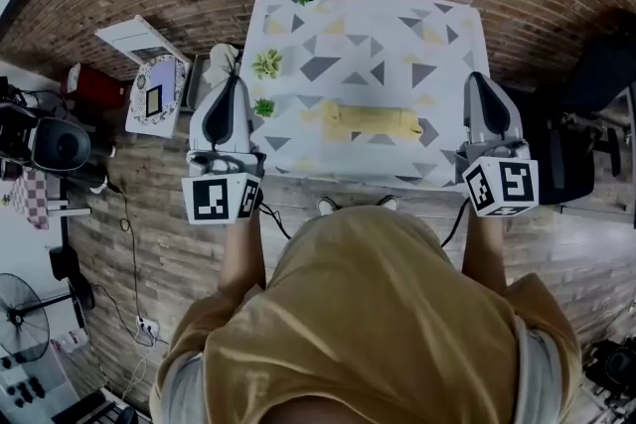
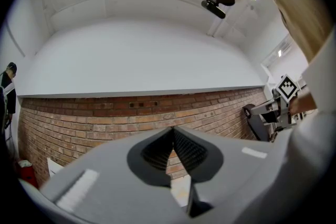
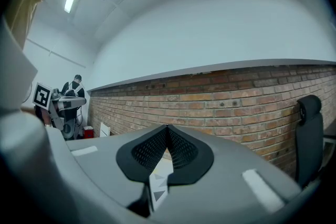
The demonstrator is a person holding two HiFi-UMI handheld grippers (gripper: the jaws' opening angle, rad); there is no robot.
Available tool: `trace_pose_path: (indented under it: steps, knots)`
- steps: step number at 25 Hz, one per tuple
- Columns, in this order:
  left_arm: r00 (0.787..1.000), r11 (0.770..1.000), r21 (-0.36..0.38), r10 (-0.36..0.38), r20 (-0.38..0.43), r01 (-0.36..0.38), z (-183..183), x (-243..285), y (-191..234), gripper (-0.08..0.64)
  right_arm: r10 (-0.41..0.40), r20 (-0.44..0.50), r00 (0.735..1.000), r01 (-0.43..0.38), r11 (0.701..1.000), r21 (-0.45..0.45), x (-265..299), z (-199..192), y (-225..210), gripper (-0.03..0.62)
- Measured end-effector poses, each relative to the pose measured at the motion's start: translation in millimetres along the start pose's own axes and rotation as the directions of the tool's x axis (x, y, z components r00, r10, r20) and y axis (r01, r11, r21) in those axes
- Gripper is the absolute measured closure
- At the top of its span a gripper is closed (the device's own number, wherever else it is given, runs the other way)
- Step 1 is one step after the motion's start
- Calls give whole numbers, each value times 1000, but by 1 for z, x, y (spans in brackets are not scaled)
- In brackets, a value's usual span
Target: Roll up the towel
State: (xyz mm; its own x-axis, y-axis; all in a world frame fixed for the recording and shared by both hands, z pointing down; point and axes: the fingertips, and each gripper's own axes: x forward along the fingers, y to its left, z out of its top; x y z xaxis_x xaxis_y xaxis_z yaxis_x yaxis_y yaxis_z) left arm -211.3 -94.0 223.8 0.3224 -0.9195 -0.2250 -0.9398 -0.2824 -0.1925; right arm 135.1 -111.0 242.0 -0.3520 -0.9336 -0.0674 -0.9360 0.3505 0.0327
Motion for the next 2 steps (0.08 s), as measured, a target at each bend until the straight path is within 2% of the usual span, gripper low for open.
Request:
trace_pose_path:
  steps: [2]
  knots:
    - [1000, 1000, -5, 6, -7, -6, -3, -3, -1, 497, -1, -4, 1000, 1, 1000, 3, -3, -3, -2, 589]
